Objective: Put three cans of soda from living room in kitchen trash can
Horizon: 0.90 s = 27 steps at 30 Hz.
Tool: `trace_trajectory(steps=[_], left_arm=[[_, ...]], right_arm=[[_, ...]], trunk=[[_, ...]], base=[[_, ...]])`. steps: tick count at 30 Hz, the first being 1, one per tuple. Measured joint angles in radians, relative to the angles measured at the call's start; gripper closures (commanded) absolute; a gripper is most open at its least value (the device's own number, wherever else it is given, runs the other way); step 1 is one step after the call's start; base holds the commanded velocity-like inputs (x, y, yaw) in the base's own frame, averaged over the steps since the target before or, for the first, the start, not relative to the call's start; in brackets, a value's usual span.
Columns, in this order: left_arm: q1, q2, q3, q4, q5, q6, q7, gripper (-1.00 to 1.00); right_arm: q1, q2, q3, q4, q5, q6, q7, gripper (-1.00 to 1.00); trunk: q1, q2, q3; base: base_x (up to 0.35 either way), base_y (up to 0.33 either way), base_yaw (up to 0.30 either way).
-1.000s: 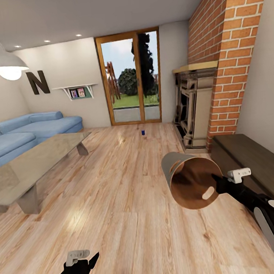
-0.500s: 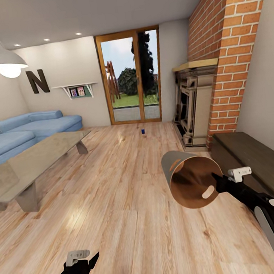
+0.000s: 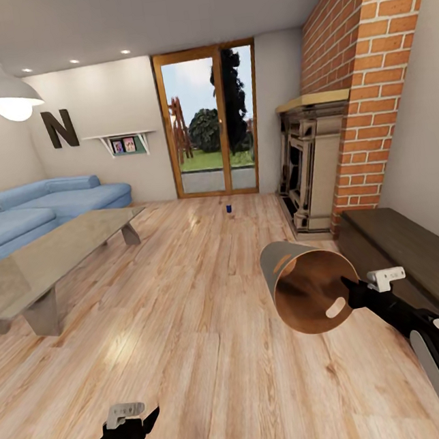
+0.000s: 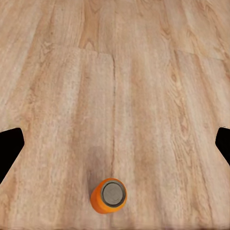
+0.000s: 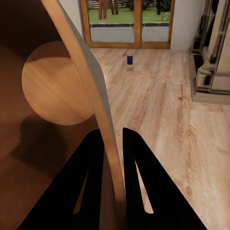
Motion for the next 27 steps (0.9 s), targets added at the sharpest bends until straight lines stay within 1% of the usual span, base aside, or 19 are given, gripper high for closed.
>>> trace_trajectory(steps=[2,3,5,27], left_arm=[[0.000,-0.005,0.000,0.012,0.000,0.000,0.000,-1.00],[0.000,-0.012,-0.001,0.020,0.001,-0.001,-0.001,-1.00],[0.000,-0.014,-0.001,0.022,0.001,-0.003,-0.001,-1.00],[0.000,-0.017,-0.002,0.025,0.001,-0.015,-0.001,-1.00]], right_arm=[[0.000,0.000,0.001,0.000,0.001,0.000,0.000,1.00],[0.000,0.000,0.002,0.000,0.001,0.000,-0.001,1.00],[0.000,0.000,0.003,0.000,0.000,0.000,-0.001,1.00],[0.000,0.002,0.009,0.000,0.000,0.000,-0.001,1.00]], trunk=[[0.008,-0.014,-0.006],[0.012,-0.021,-0.009],[0.019,-0.035,-0.016],[0.104,-0.189,-0.085]], base=[[0.000,0.000,0.000],[0.000,0.000,0.000],[0.000,0.000,0.000],[0.000,0.000,0.000]])
